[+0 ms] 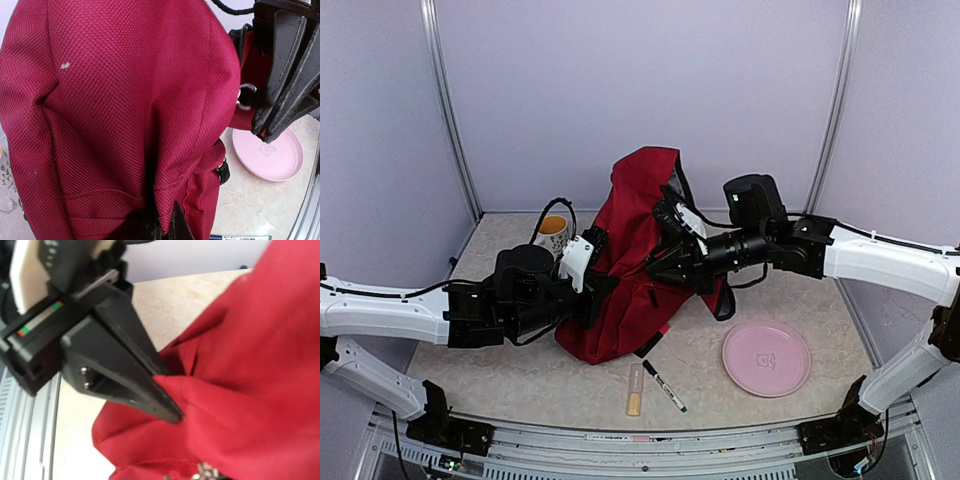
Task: Pack the student bag
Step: Place the largest pocket of the student bag, then pick up the largest pocket of the bag from the student bag.
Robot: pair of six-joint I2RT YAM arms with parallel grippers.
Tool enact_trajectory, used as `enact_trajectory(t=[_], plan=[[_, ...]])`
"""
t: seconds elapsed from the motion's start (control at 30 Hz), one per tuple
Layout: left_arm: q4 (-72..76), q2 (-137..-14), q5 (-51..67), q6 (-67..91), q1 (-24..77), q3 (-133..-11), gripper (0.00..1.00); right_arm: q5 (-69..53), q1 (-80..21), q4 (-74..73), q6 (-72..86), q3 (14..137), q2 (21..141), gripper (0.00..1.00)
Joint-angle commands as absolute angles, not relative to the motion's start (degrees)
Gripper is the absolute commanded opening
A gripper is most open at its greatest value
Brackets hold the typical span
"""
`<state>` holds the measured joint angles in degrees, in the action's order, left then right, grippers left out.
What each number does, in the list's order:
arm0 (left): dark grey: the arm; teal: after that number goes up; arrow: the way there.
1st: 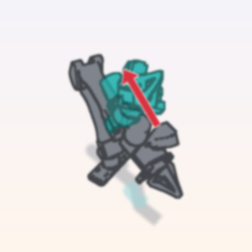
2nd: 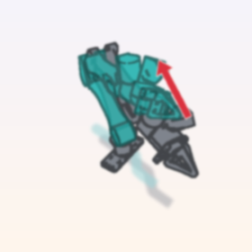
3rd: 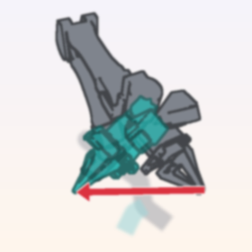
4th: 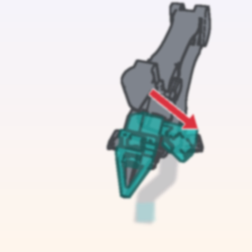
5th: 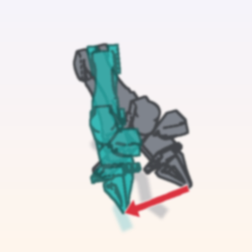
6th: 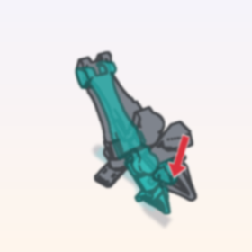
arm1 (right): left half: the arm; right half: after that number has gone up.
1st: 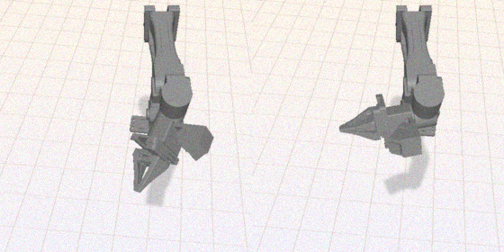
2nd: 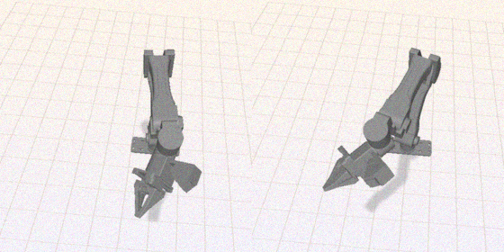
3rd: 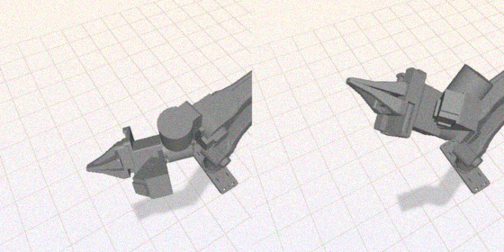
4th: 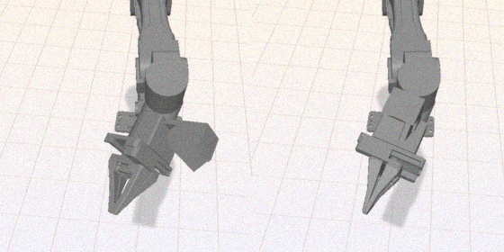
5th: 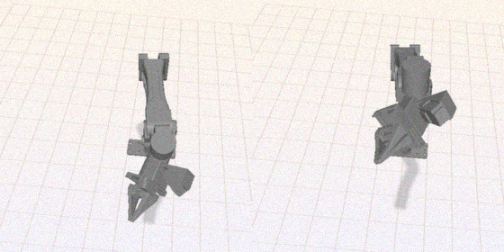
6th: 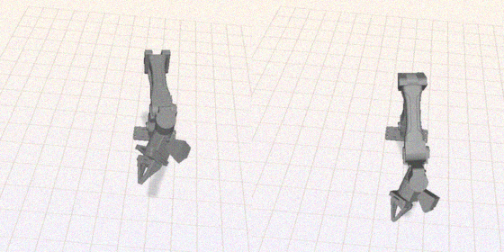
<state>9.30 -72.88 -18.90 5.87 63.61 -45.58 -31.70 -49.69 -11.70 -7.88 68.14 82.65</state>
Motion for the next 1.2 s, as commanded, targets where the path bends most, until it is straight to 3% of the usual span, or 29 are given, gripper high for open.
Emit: enact_trajectory(t=[0.0, 0.33, 0.5, 0.6, 0.73, 0.83, 0.97, 1.17], plan=[[12.0, -70.7, -19.6, 5.6, 64.1, -47.3, 0.00, -33.4, -49.7, -15.7, -9.7, 70.1, 83.5, 0.09], [11.8, -70.6, -19.8, 5.3, 64.0, -47.2, 0.00, -31.7, -49.7, -7.1, -3.6, 66.3, 83.1, 0.15], [11.8, -70.7, -21.2, 5.7, 64.1, -47.2, 0.00, -32.3, -49.6, -8.2, 1.8, 65.4, 81.0, 0.37], [11.9, -70.9, -21.3, 5.7, 64.0, -47.3, 0.00, -26.7, -52.6, -6.0, 6.6, 62.9, 77.5, 0.38], [12.6, -70.9, -20.0, 5.6, 64.0, -47.1, 0.00, -3.8, -65.1, 1.2, -6.2, 55.6, 70.3, 0.41], [12.6, -70.7, -19.3, 5.5, 64.1, -47.2, 0.00, 10.2, -69.3, 17.7, -19.2, 46.7, 66.2, 0.42], [12.6, -70.5, -19.7, 5.5, 64.1, -47.3, 0.00, 16.0, -69.3, 36.4, -35.7, 40.6, 68.4, 0.45], [12.5, -70.6, -19.5, 5.4, 64.0, -47.2, 0.00, 16.6, -69.3, 38.0, -42.7, 45.8, 76.9, 0.50]])
